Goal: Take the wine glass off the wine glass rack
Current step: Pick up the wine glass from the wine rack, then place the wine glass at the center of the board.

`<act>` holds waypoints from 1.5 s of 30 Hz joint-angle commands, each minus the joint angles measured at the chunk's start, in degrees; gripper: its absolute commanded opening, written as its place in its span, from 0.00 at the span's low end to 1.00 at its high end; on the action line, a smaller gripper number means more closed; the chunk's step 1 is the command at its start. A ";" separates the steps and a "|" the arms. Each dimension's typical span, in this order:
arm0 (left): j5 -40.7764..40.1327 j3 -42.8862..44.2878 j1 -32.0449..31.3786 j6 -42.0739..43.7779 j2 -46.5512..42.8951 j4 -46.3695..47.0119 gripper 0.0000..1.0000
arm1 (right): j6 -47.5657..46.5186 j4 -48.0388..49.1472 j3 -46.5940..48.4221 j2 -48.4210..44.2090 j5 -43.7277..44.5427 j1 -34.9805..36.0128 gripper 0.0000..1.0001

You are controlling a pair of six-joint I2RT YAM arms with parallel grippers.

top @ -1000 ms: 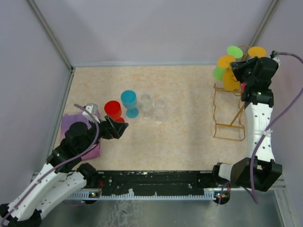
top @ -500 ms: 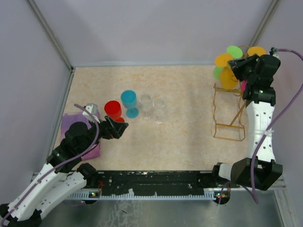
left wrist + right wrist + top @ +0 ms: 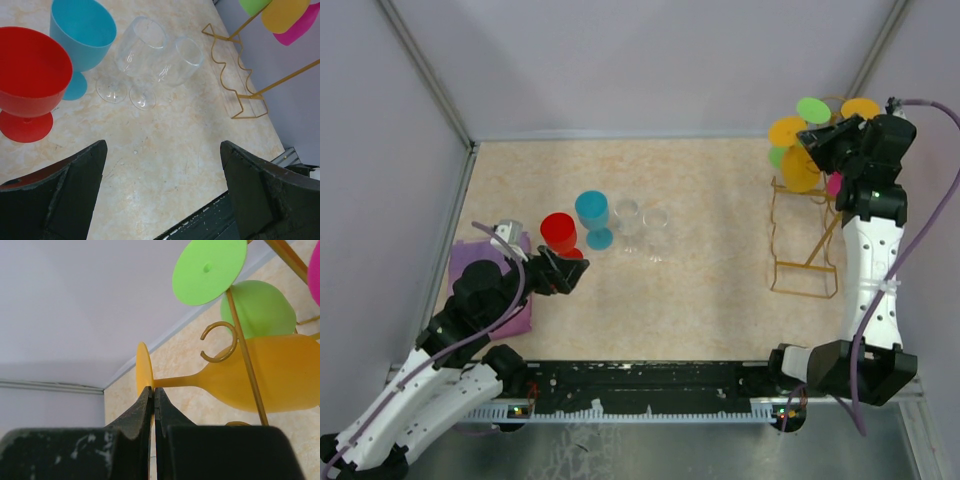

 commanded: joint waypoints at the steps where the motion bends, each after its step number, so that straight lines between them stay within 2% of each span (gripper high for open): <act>1: -1.38 0.35 0.17 -0.82 -1.74 1.03 1.00 | -3.37 2.30 2.80 -3.92 -6.09 -0.39 0.00; 16: 2.84 -1.11 0.17 -1.92 -3.37 8.46 1.00 | -4.82 10.96 1.35 -5.88 -37.87 0.70 0.00; 18: 4.74 -1.63 0.17 -1.59 -3.64 11.09 1.00 | -7.93 9.76 0.86 -6.68 -39.39 3.15 0.00; 22: 10.48 -1.52 0.17 -2.40 -2.21 16.23 0.99 | -14.26 5.57 -0.39 -8.77 -36.87 9.28 0.00; 29: 19.64 -3.68 0.17 -8.04 1.52 29.70 1.00 | -12.96 15.90 -4.70 -13.82 -47.00 13.17 0.00; 34: 28.05 -4.89 0.17 -12.67 8.03 41.78 0.99 | -17.22 14.29 -5.90 -15.10 -46.47 20.48 0.00; 40: 36.30 -2.26 0.17 -12.13 14.19 44.40 0.99 | -25.95 4.39 -2.47 -12.29 -36.95 29.52 0.00; 45: 36.91 -3.41 0.17 -12.03 14.09 47.09 0.98 | -29.32 0.59 -0.02 -8.55 -28.90 37.95 0.00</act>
